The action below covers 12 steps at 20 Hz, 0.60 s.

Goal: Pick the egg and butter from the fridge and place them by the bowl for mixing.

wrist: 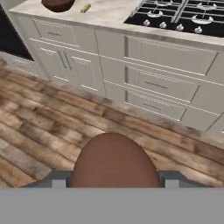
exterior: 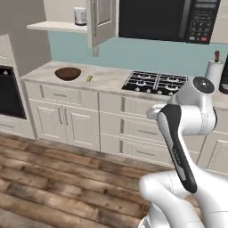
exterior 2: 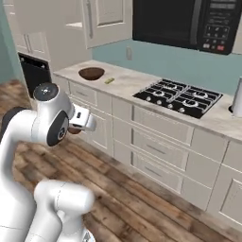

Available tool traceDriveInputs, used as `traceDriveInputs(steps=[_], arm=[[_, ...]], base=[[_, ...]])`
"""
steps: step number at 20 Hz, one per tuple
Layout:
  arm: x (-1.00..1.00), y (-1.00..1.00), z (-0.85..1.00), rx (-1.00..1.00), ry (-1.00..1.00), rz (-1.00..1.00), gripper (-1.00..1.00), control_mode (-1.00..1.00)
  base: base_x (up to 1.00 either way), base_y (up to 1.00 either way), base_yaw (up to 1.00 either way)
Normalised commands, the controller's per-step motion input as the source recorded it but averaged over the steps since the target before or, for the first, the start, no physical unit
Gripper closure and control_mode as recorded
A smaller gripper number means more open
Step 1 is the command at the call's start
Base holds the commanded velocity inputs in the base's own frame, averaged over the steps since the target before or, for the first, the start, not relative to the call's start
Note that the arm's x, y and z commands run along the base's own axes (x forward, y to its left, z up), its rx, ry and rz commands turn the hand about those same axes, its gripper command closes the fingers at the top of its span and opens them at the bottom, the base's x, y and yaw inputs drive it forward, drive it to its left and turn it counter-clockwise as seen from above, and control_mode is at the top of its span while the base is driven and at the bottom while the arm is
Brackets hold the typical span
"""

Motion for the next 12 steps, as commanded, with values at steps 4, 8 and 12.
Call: traceDriveInputs(steps=[4,8,12], arm=[[0.0,0.0,0.0,0.0,0.0,0.0,1.0,1.0],[0.0,0.0,0.0,0.0,0.0,0.0,1.0,1.0],[0.0,0.0,0.0,0.0,0.0,0.0,1.0,1.0]], base=[[0.6,0.36,-0.52],[0.63,0.38,-0.48],[0.64,0.44,-0.39]])
